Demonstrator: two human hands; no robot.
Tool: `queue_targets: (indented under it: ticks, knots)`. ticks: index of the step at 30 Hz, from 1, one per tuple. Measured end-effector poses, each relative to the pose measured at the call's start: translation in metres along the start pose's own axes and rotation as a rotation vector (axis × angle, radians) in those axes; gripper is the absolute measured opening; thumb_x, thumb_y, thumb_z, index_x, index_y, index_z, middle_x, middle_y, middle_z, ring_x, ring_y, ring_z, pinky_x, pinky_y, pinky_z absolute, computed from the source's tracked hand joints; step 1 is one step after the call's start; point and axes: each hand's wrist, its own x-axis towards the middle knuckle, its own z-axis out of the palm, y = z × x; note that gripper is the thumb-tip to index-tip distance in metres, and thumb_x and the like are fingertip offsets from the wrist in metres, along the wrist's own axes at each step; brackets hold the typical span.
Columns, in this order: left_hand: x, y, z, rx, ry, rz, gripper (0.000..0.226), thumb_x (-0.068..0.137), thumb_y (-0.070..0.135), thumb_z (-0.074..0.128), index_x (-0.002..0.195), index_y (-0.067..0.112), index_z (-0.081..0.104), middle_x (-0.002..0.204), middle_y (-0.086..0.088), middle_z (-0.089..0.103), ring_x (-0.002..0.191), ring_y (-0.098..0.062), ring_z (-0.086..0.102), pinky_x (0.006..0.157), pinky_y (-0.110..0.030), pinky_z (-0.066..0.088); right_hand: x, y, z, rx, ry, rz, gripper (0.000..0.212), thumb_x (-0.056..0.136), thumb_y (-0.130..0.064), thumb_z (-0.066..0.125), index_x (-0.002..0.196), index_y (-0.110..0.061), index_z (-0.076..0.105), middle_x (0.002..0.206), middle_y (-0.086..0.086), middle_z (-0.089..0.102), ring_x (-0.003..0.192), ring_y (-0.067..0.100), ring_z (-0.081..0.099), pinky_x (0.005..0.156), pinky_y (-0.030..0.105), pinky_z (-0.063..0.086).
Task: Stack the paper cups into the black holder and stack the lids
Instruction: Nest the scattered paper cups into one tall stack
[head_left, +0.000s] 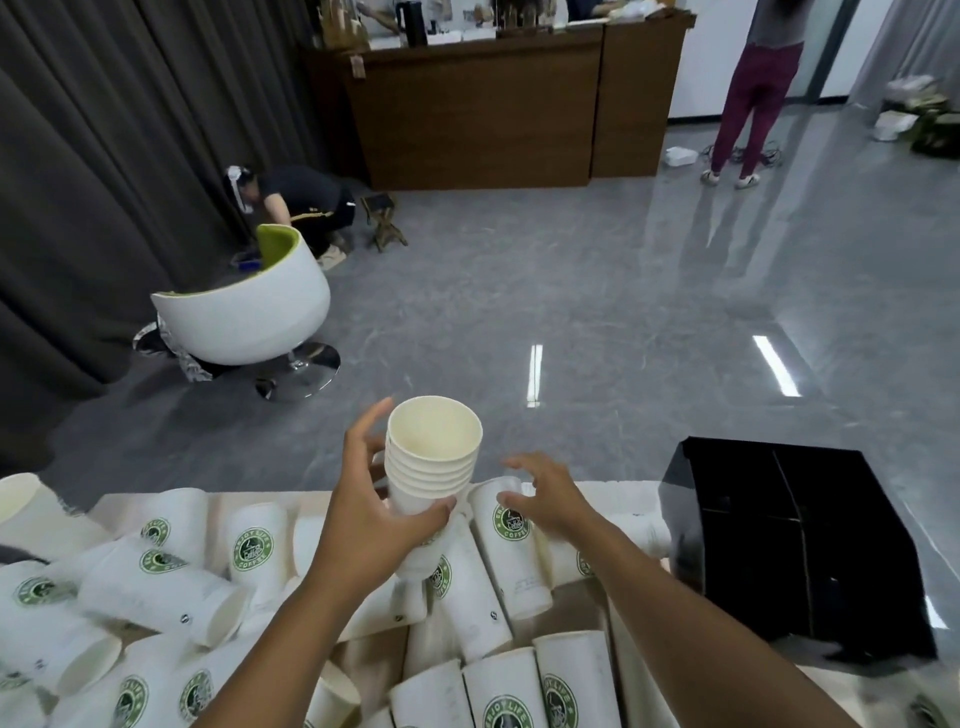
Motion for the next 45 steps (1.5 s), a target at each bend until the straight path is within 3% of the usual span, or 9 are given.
queue_targets:
  ticks: [5,8,12,20,24,31,34,37,45]
  knots:
    - [0.001,-0.005,-0.002,-0.039,-0.001,-0.020,0.109,0.058,0.036,0.093,0.144,0.059,0.031,0.132,0.034,0.052,0.129,0.003,0.052,0.097,-0.018,0.046,0.018,0.002,0.007,-0.093,-0.088,0.013,0.040,0.092,-0.034,0.073,0.130,-0.022,0.065,0.138,0.001,0.058,0.134,0.023,0.042,0.112,0.038,0.036]
    - [-0.001,-0.006,-0.002,-0.048,0.005,-0.026,0.110,0.054,0.047,0.090,0.146,0.057,0.031,0.138,0.024,0.052,0.128,-0.002,0.054,0.099,-0.024,0.049,0.023,-0.002,0.015,-0.089,-0.096,-0.009,0.024,0.090,-0.031,0.074,0.110,-0.018,0.070,0.115,0.001,0.065,0.109,0.020,0.059,0.092,0.034,0.048]
    - [-0.006,-0.008,-0.003,-0.040,0.010,-0.042,0.109,0.053,0.050,0.089,0.146,0.057,0.031,0.140,0.019,0.052,0.129,-0.004,0.054,0.102,-0.031,0.051,0.021,-0.014,0.014,-0.002,-0.087,-0.007,0.010,0.093,-0.022,0.071,0.094,-0.013,0.074,0.090,-0.011,0.065,0.084,0.007,0.061,0.070,0.022,0.044]
    - [-0.018,0.006,-0.010,-0.050,0.039,-0.060,0.111,0.053,0.045,0.092,0.144,0.060,0.030,0.139,0.016,0.054,0.127,-0.007,0.057,0.099,-0.033,0.053,-0.006,-0.044,-0.006,0.047,-0.066,-0.059,0.009,0.093,-0.022,0.072,0.086,-0.017,0.073,0.083,-0.012,0.067,0.077,-0.003,0.058,0.069,0.022,0.044]
    - [-0.026,0.016,-0.020,-0.056,0.052,-0.051,0.113,0.063,0.017,0.098,0.145,0.059,0.031,0.139,0.021,0.054,0.127,-0.008,0.058,0.102,-0.040,0.054,-0.027,-0.066,-0.023,0.086,0.016,-0.091,0.010,0.094,-0.020,0.071,0.085,-0.015,0.071,0.087,-0.010,0.068,0.076,-0.003,0.057,0.069,0.018,0.042]
    - [-0.047,0.053,-0.049,-0.082,0.074,0.003,0.110,0.063,0.017,0.097,0.148,0.050,0.035,0.133,0.036,0.052,0.123,0.005,0.055,0.099,-0.030,0.050,-0.087,-0.126,-0.067,0.130,0.215,-0.218,0.021,0.093,-0.016,0.071,0.077,-0.028,0.065,0.084,-0.011,0.064,0.073,-0.006,0.055,0.071,0.019,0.040]
    - [-0.059,0.069,-0.066,-0.113,0.080,0.001,0.108,0.067,0.008,0.096,0.149,0.046,0.038,0.138,0.028,0.053,0.121,0.011,0.054,0.102,-0.034,0.050,-0.120,-0.164,-0.092,0.123,0.318,-0.306,0.015,0.094,-0.015,0.070,0.082,-0.022,0.065,0.081,-0.011,0.060,0.070,-0.005,0.053,0.064,0.014,0.038]
    - [-0.069,0.084,-0.086,-0.119,0.092,0.015,0.104,0.068,0.010,0.095,0.148,0.047,0.039,0.136,0.035,0.053,0.120,0.015,0.052,0.103,-0.035,0.050,-0.153,-0.210,-0.119,0.123,0.447,-0.424,0.013,0.094,-0.012,0.071,0.085,-0.020,0.065,0.084,-0.010,0.061,0.071,-0.001,0.053,0.065,0.014,0.038]
    - [-0.102,0.120,-0.130,-0.129,0.126,0.090,0.099,0.071,0.014,0.094,0.146,0.049,0.039,0.145,0.026,0.049,0.120,0.017,0.049,0.094,-0.018,0.046,-0.238,-0.338,-0.145,0.291,0.692,-0.650,0.013,0.096,-0.014,0.069,0.087,-0.023,0.066,0.092,-0.002,0.067,0.080,0.015,0.060,0.067,0.023,0.048]
